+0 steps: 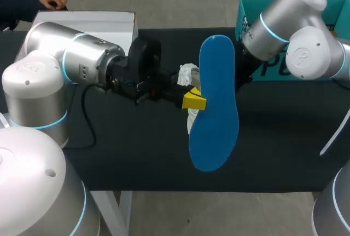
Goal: Take the shoe out of the shoebox, open the shoe tongue, remove and reinsert the insole, then place the shoe into the shoebox
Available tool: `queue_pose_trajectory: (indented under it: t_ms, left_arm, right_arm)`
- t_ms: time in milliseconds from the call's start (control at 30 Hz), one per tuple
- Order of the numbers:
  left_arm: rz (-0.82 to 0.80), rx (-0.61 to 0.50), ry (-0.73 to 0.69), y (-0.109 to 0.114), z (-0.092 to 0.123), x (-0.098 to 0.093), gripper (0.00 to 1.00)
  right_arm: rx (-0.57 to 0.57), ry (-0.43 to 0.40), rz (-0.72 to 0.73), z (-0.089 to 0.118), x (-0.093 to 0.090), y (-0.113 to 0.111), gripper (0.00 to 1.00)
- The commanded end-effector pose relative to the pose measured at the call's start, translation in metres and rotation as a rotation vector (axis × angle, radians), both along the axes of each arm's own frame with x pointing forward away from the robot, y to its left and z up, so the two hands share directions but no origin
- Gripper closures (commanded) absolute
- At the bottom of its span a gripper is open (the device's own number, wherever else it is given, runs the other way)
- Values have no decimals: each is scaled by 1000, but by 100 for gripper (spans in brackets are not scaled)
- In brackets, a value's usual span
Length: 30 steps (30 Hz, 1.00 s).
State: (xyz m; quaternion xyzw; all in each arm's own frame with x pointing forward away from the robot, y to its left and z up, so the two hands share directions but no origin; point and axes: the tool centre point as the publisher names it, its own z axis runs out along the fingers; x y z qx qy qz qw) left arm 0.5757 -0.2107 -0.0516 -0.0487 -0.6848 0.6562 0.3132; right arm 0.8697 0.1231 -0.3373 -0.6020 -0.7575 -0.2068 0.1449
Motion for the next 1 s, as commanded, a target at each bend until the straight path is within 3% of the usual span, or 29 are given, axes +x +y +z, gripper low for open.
queue_pose_trajectory:
  t_ms: [33,467,633,1000]
  left_arm:
    - [1,0,1,-1,0,0,100]
    - [1,0,1,-1,0,0,100]
    - [1,0,1,-1,0,0,100]
    - [1,0,1,-1,0,0,100]
  right_arm:
    - [-1,0,-1,0,0,1,0]
    - [-1,0,-1,0,0,1,0]
    - [273,-10,-90,20,-9,-9,0]
    - [604,-16,-190,61,-12,-48,0]
